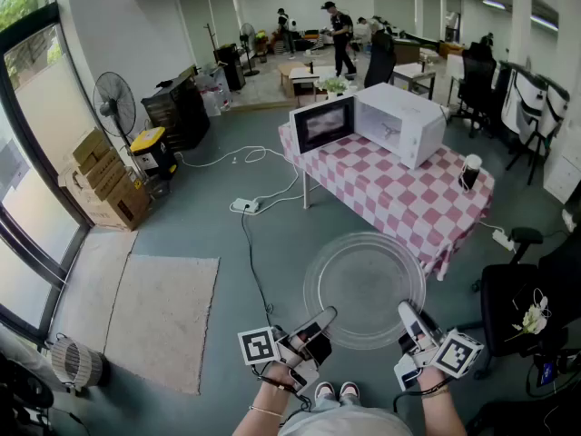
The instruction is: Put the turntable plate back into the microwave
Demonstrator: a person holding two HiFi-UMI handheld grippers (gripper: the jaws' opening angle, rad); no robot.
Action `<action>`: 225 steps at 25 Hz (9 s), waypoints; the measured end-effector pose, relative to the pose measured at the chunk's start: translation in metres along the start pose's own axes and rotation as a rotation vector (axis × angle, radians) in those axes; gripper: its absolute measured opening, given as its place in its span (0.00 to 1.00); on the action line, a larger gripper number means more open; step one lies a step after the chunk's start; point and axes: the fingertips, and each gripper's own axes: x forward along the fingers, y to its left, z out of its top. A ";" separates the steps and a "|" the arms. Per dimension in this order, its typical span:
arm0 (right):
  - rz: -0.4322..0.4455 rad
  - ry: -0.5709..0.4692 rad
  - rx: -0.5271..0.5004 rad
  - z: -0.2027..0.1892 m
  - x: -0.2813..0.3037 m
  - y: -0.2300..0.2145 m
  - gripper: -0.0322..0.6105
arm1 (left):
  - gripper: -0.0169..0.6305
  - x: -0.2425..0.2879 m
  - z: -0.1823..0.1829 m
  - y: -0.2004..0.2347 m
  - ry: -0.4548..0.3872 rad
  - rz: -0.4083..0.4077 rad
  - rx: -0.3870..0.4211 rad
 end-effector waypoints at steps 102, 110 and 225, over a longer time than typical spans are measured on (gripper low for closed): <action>-0.159 -0.154 0.099 0.299 0.483 -0.330 0.21 | 0.09 0.432 0.485 0.252 0.242 -0.027 -0.098; -0.232 -0.200 0.142 0.319 0.533 -0.375 0.21 | 0.09 0.478 0.536 0.294 0.324 -0.002 -0.122; -0.984 -0.132 -0.009 0.275 0.470 -0.542 0.06 | 0.09 0.622 0.533 0.460 0.099 0.081 -0.230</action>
